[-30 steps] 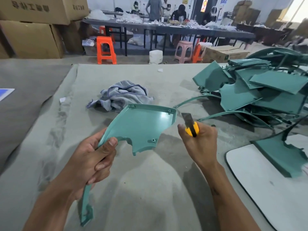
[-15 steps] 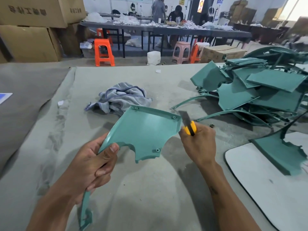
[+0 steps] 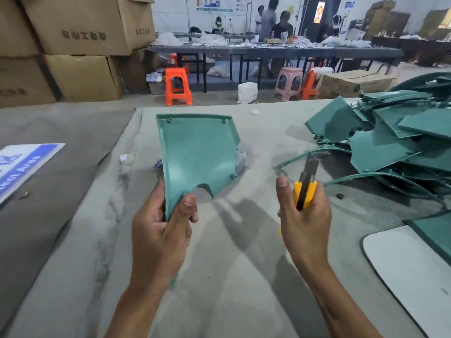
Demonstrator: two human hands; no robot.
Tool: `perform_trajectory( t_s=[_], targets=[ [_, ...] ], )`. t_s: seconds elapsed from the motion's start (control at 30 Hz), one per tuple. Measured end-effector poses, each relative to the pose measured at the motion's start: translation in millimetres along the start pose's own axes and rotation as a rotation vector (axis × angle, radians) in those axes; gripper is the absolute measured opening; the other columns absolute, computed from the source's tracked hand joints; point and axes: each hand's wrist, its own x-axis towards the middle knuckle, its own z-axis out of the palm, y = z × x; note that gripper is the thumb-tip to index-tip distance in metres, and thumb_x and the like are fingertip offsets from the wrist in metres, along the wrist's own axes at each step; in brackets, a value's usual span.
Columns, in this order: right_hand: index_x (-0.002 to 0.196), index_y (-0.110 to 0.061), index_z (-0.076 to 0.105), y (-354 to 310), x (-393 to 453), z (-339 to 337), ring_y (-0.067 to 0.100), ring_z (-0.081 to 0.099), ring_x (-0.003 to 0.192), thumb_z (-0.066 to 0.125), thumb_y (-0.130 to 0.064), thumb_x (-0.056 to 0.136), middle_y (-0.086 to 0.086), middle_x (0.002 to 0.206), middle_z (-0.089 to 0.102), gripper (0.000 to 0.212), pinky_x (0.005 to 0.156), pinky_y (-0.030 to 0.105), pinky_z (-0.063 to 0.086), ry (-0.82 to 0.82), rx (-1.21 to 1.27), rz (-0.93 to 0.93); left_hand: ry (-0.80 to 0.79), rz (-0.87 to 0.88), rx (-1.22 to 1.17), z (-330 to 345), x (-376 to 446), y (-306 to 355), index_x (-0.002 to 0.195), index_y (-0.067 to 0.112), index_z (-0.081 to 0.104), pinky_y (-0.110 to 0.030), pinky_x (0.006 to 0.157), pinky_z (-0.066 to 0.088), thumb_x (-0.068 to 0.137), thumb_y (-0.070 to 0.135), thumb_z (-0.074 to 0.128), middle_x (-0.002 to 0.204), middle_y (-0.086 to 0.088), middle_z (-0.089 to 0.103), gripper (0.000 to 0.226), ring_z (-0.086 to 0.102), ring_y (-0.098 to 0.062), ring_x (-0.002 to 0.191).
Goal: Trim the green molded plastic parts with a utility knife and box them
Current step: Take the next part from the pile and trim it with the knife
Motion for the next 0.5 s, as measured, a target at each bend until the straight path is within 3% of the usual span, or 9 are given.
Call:
perform_trajectory(
  t_s=[0.07,0.1,0.2,0.27,0.37,0.5],
  targets=[
    [0.086,-0.039,0.044,-2.5,-4.6,1.3,0.026,0.063,0.061,0.047,-0.072,0.098,-0.001,0.071,0.058,0.035,0.061,0.045,0.052,-0.077,0.146,0.015,0.055,0.094,0.197,-0.1,-3.4,-1.0,0.124,0.029,0.064,-0.022,0.043,0.04,0.096,0.05,0.056,0.068,0.002,0.062,0.036,0.046,-0.01,0.043],
    [0.091,-0.036,0.044,-4.8,-6.5,2.0,0.028,0.064,0.058,0.045,-0.065,0.101,0.001,0.076,0.059,0.03,0.059,0.046,0.052,-0.106,0.2,0.01,0.064,0.141,0.304,-0.1,-5.4,-0.9,0.128,0.026,0.061,-0.025,0.047,0.045,0.095,0.053,0.052,0.072,0.006,0.064,0.044,0.052,-0.007,0.048],
    [0.095,-0.034,0.048,-17.1,-13.0,3.5,0.031,0.06,0.044,0.045,-0.05,0.102,0.008,0.083,0.057,0.018,0.047,0.034,0.049,-0.148,0.326,-0.034,0.053,0.295,0.505,7.9,-14.5,4.9,0.143,0.025,0.047,-0.013,0.057,0.044,0.101,0.061,0.04,0.077,0.013,0.065,0.056,0.062,-0.013,0.07],
    [0.095,-0.031,0.055,-26.1,-17.0,4.6,0.03,0.06,0.041,0.052,-0.044,0.103,0.009,0.076,0.056,0.016,0.044,0.032,0.05,-0.145,0.343,-0.106,0.011,0.401,0.564,20.0,-20.8,7.7,0.143,0.023,0.044,-0.02,0.057,0.044,0.103,0.061,0.034,0.078,0.003,0.071,0.056,0.06,-0.019,0.078],
    [0.101,-0.027,0.069,-39.5,-20.8,5.2,0.026,0.063,0.04,0.06,-0.039,0.101,0.003,0.072,0.066,0.015,0.044,0.026,0.05,-0.125,0.348,-0.153,-0.048,0.479,0.638,36.5,-27.6,9.6,0.142,0.017,0.041,-0.026,0.052,0.047,0.105,0.06,0.029,0.085,-0.008,0.078,0.058,0.066,-0.019,0.066],
    [0.105,-0.028,0.073,-50.8,-17.5,-3.7,0.03,0.062,0.04,0.06,-0.041,0.103,0.008,0.078,0.069,0.019,0.042,0.03,0.051,-0.21,0.434,-0.174,-0.113,0.605,0.705,46.5,-32.8,4.6,0.14,0.011,0.043,-0.029,0.05,0.053,0.109,0.049,0.029,0.102,-0.009,0.078,0.052,0.07,-0.016,0.068]
  ],
)
